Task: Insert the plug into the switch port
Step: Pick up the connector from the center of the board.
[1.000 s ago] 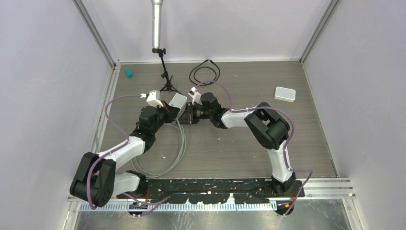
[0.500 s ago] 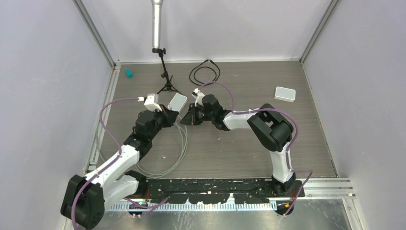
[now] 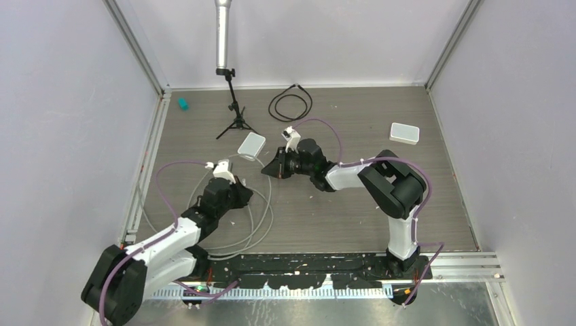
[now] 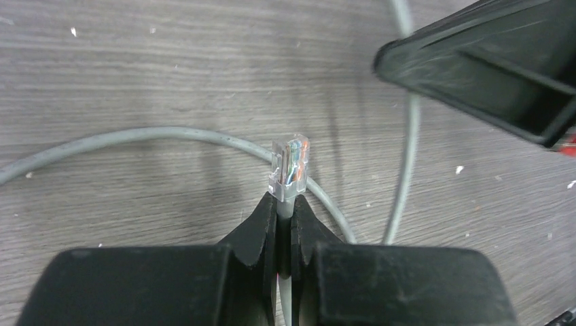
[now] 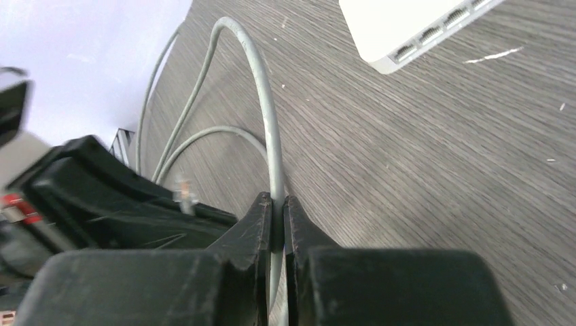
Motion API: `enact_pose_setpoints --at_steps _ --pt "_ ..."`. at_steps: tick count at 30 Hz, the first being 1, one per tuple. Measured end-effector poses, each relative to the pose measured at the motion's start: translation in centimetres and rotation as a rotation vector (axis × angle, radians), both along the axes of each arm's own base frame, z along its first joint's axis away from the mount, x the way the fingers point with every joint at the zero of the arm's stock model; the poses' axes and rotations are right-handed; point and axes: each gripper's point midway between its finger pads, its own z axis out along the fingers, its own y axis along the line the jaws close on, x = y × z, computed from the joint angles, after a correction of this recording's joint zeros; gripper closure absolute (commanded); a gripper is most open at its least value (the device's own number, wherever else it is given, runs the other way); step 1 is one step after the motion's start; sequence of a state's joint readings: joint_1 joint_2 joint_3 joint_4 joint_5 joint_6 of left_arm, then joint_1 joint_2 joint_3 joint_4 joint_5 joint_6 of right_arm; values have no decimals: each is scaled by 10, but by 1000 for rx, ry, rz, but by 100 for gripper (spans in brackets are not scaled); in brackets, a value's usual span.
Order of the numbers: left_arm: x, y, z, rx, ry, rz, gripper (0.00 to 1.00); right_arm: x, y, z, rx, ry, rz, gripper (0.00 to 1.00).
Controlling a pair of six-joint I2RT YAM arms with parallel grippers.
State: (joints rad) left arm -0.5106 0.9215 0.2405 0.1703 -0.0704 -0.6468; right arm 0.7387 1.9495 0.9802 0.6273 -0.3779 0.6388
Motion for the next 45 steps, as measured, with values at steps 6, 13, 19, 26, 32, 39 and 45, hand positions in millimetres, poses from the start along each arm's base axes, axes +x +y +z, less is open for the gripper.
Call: enact_pose_setpoints --at_steps 6,13,19,26,32,39,45 --pt "1 -2 -34 41 92 1 100 -8 2 20 75 -72 51 98" --pt "25 -16 -40 19 75 7 100 -21 10 34 120 -90 156 97" --pt "48 -31 -27 -8 12 -16 100 -20 9 29 77 -109 167 97" --pt "61 -45 -1 -67 -77 -48 100 -7 -2 24 4 -134 95 84" --pt "63 -46 15 -77 -132 -60 100 0 -6 30 -7 -163 60 96" --pt "57 -42 15 -65 -110 -59 100 7 -16 22 -26 -146 21 99" --pt "31 -27 2 -38 -10 -35 100 16 -31 15 -28 -111 -25 99"
